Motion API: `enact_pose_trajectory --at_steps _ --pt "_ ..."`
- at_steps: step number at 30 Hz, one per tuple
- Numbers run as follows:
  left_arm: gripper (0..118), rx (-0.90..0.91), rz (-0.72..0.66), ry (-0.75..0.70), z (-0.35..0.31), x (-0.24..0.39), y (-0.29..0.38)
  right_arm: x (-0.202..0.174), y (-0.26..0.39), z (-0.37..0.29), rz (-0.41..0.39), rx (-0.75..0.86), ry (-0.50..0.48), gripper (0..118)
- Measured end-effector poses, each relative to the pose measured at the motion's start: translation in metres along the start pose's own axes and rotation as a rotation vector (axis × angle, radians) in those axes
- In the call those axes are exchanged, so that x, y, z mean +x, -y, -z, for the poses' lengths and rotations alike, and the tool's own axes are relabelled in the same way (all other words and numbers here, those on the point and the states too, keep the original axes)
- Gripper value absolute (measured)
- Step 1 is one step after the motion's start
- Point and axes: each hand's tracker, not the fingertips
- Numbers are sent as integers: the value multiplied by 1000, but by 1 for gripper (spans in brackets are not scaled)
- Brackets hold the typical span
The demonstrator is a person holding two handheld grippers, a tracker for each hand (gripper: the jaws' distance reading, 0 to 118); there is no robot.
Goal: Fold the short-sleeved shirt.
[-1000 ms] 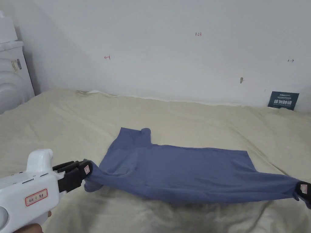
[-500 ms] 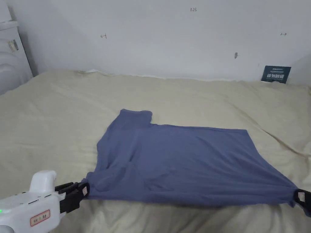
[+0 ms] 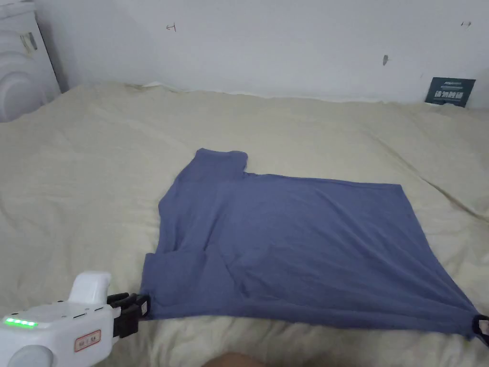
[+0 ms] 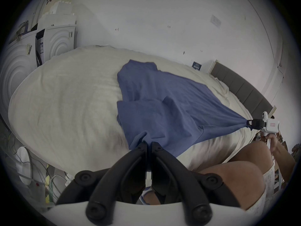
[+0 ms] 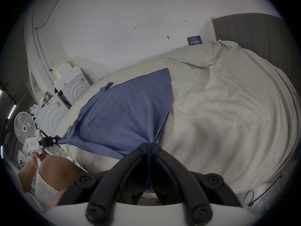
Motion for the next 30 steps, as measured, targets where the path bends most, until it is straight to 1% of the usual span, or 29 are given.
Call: enact_pose_trajectory --at_steps 9,13,14,15,16,17,18,19,20,21,22,24,25,27,29,30 --pt "4 -104 27 -42 25 3 16 6 11 13 -69 -67 36 5" --pt "5 -107 43 -56 28 4 19 7 14 16 -94 -82 51 5" --pt "7 -113 49 -59 30 4 19 7 15 17 -106 -82 59 6" --pt "12 -114 58 -69 31 5 20 6 15 18 -119 -82 68 8" --pt "23 -118 71 -84 31 6 20 7 15 18 -126 -81 74 14" --pt "42 -110 75 -86 29 5 21 8 15 18 -132 -75 91 35" --pt "58 -99 83 -87 27 4 22 9 15 18 -138 -73 107 62" --pt "76 -87 93 -95 25 4 23 13 15 17 -135 -75 107 85" --pt "95 -72 110 -110 23 5 24 17 16 15 -129 -64 105 100" --pt "100 -58 128 -115 20 4 25 20 16 11 -126 -48 102 107" --pt "101 -42 141 -117 16 5 25 22 16 7 -123 -29 100 109" --pt "101 22 189 -145 3 9 25 23 16 -5 -171 46 118 109" --pt "100 32 234 -167 -1 12 25 22 16 -12 -194 71 113 109" --pt "100 120 361 -228 -14 25 30 18 17 -25 -242 93 128 110" --pt "101 135 410 -239 -20 35 33 11 23 -36 -289 131 115 111" --pt "100 131 409 -228 -24 39 34 10 27 -40 -311 135 107 112"
